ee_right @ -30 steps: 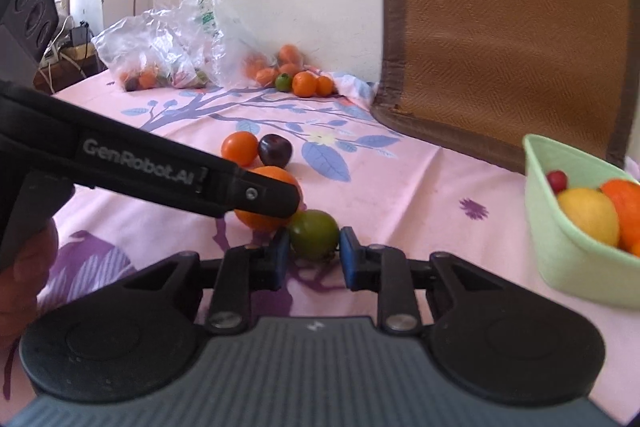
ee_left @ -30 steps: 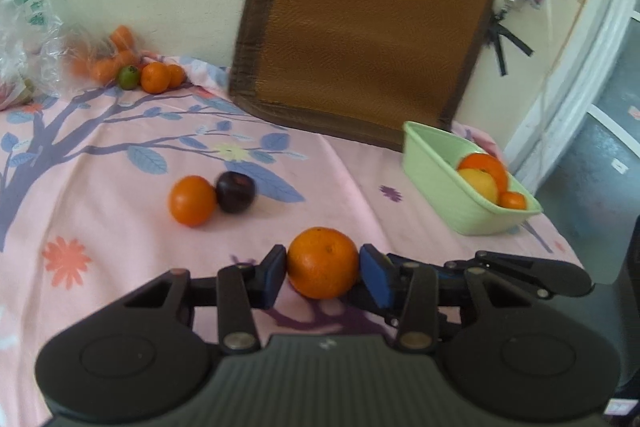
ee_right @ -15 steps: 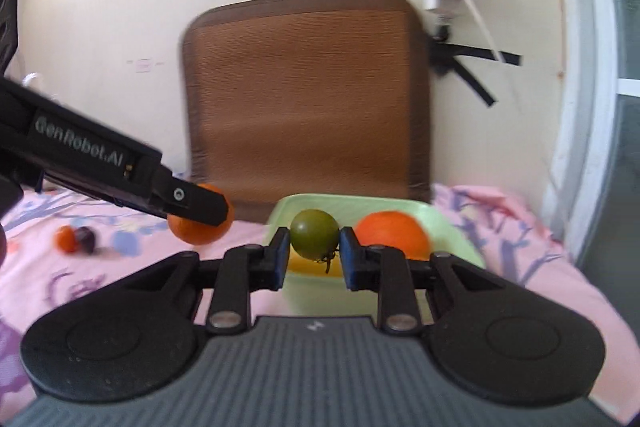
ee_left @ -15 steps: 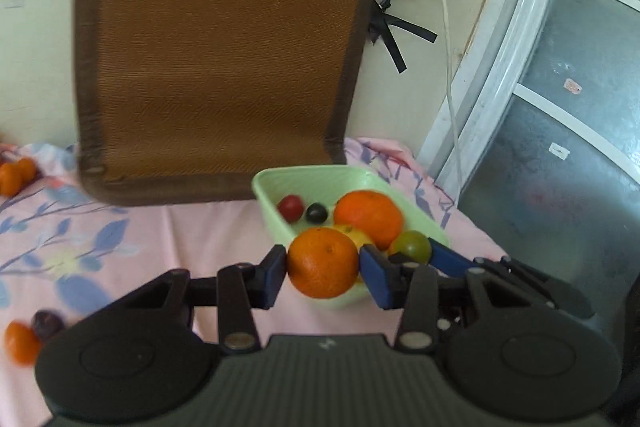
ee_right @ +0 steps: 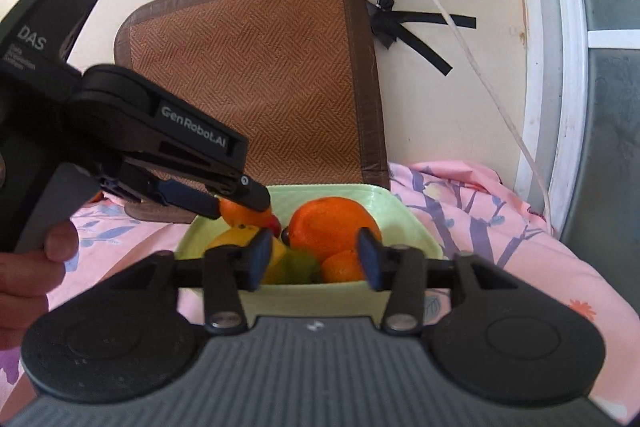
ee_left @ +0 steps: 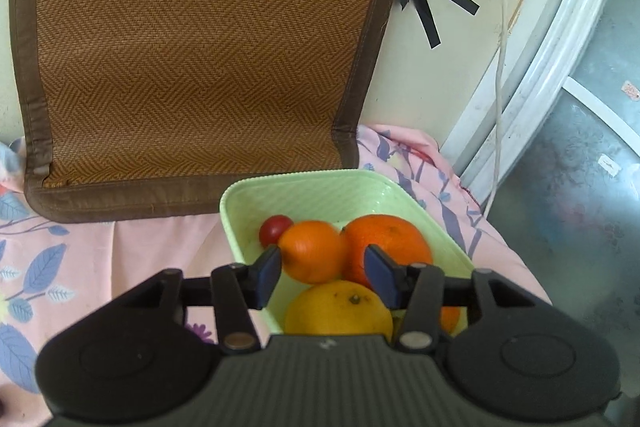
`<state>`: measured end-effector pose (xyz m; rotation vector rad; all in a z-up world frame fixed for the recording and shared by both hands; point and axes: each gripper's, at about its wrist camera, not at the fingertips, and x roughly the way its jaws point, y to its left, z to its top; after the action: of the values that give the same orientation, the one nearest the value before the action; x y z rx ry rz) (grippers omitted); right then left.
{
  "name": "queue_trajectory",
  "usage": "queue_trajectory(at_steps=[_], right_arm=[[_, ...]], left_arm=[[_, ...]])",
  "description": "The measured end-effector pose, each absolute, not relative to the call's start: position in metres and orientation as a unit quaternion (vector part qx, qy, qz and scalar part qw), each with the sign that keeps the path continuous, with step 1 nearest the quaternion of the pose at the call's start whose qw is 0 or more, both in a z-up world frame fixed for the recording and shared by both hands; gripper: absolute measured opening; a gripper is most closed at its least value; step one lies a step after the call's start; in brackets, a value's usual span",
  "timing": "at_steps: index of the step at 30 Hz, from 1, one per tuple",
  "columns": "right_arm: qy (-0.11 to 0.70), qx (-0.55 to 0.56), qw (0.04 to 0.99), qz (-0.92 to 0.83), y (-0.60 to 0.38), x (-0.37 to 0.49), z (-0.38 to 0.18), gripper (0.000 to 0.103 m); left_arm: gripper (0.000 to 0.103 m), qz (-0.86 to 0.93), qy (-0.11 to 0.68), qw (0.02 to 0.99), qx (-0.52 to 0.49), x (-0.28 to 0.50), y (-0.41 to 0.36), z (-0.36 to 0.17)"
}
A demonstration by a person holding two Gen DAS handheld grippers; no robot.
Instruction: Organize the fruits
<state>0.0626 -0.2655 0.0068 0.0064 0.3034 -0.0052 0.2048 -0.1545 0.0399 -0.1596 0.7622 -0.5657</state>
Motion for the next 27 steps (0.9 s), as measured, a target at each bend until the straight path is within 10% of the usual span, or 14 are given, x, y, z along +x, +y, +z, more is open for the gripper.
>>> queue_trajectory(at_steps=[27], right_arm=[[0.09,0.017,0.996,-0.019,-0.237,0.028,0.019,0.052]], left_arm=[[0.054,-0.074,0.279,0.955,-0.062,0.035,0.06,0.001]])
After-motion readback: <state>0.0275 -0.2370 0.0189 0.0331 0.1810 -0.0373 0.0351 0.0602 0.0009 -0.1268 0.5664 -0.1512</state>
